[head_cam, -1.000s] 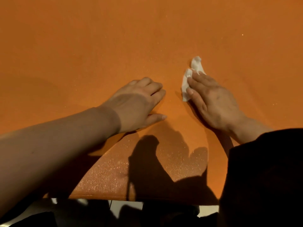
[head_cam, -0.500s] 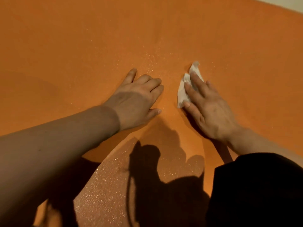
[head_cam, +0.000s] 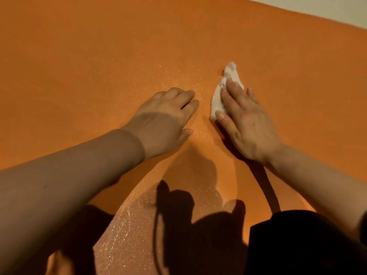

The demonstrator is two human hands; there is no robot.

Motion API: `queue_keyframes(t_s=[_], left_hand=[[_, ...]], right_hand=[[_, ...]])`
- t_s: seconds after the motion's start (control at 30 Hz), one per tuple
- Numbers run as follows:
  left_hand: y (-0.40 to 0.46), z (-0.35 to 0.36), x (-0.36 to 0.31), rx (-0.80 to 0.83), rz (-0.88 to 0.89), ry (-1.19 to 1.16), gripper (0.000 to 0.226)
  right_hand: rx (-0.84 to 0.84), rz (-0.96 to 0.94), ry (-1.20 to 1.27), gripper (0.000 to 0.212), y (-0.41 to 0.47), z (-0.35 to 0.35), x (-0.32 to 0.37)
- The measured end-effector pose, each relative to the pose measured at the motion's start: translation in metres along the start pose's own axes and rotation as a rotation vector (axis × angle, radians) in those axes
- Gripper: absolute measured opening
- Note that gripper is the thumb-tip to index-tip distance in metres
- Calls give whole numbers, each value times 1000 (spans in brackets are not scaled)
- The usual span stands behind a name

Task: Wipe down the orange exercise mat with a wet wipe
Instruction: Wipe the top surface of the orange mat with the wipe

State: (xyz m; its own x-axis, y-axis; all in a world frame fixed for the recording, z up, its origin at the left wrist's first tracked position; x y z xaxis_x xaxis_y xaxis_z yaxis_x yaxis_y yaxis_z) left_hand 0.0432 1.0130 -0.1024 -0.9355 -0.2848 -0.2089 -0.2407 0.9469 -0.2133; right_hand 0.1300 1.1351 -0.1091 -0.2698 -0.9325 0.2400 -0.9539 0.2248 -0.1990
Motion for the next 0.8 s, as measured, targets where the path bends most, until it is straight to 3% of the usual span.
queue_keyframes(t_s=[0.13, 0.4, 0.63, 0.8], left_hand=[[10, -5, 9, -24, -4, 0, 66], [35, -6, 29, 76, -63, 119, 70], [49, -14, 36, 56, -77, 124, 72], [56, -18, 39, 65, -84, 122, 73]], right_hand=[[21, -143, 7, 70, 9, 8, 22], [-64, 28, -30, 70, 41, -10, -17], [-38, -91, -24, 72, 73, -10, -2], [-117, 87, -20, 75, 98, -26, -45]])
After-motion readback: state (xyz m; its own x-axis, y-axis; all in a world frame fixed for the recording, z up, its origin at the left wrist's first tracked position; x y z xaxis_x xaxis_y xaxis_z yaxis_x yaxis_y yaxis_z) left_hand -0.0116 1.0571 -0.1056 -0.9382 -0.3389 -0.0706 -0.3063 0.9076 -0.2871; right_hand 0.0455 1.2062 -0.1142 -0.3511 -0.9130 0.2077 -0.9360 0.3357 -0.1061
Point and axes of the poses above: each hand's wrist, its own y-axis towards the middle knuckle, its own z-axis out of the palm, x = y × z, the point moved 7 cm from there along y, towards the middle knuckle, and after that the axes turned 2 degrees about y, right-handed, at the moved point
